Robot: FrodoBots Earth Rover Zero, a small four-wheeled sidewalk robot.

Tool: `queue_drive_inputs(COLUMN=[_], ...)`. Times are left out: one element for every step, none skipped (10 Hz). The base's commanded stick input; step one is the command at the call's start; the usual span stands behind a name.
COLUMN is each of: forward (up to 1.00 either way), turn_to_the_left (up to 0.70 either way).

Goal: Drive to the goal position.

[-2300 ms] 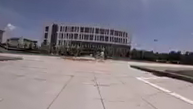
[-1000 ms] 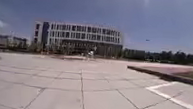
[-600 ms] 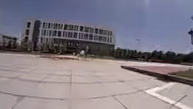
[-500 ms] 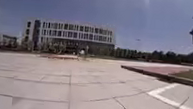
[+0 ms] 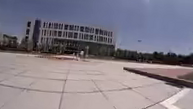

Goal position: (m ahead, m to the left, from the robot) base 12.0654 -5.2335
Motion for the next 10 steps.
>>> queue_drive_inputs(forward=[0.85,0.85,0.85,0.85,0.85,0.85,0.85,0.85,0.85,0.85], turn_to_the_left=[0.0,0.0,0.0,0.0,0.0,0.0,0.0,0.0,0.0,0.0])
